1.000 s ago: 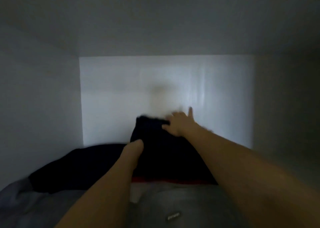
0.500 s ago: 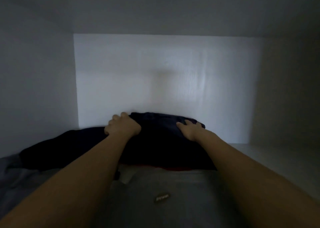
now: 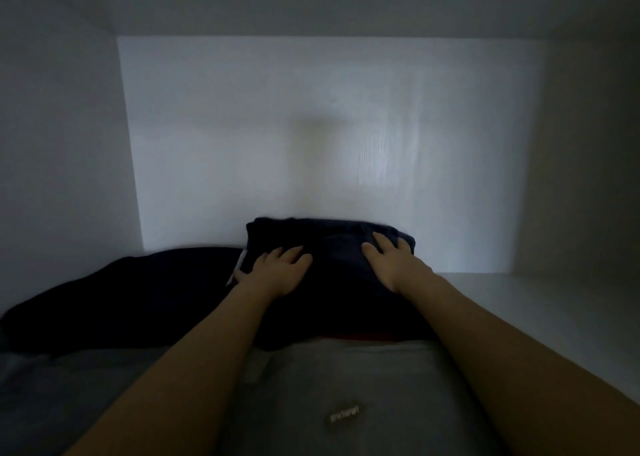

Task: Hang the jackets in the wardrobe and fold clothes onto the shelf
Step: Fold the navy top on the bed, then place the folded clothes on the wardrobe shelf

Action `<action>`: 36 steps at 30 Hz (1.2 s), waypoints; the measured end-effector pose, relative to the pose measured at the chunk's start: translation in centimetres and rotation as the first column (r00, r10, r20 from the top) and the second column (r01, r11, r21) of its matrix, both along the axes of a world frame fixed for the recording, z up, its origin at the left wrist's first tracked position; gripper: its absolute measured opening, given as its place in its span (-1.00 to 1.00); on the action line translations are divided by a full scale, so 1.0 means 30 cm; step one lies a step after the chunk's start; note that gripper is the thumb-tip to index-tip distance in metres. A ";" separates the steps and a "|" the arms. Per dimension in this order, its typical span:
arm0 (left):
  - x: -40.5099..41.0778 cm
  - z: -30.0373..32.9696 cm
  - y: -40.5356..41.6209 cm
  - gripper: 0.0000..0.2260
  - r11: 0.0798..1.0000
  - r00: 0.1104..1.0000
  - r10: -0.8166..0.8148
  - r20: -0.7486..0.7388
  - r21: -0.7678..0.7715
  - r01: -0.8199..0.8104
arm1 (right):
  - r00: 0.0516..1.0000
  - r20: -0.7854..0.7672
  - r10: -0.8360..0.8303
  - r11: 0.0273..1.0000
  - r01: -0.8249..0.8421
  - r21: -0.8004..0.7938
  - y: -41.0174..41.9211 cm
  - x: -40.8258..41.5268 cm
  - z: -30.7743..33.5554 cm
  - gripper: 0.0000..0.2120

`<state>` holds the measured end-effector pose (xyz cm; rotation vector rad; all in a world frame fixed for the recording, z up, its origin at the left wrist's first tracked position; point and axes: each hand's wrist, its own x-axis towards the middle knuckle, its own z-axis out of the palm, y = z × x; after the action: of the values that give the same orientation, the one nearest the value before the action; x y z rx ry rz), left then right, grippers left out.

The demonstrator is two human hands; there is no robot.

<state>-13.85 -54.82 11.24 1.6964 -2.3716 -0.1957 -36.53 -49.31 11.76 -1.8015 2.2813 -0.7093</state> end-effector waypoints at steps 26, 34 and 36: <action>-0.316 0.123 1.252 -0.58 0.457 0.673 -0.724 0.148 -0.629 0.630 | 0.775 -0.115 -0.621 0.766 0.571 -0.294 1.754 0.175 0.054 -0.46; -0.322 0.070 1.965 -0.55 0.179 0.373 -0.912 0.172 -0.651 0.738 | 0.572 -0.138 -0.808 0.587 0.763 -0.271 2.513 0.379 0.019 -0.47; -0.306 0.043 2.165 -0.53 0.129 0.290 -0.944 0.157 -0.634 0.763 | 0.541 -0.128 -0.831 0.555 0.795 -0.245 2.707 0.447 -0.003 -0.46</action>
<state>-23.04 10.14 12.53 -0.2216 -2.4311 0.1610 -23.14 31.89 11.66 -0.7286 3.3250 -0.8274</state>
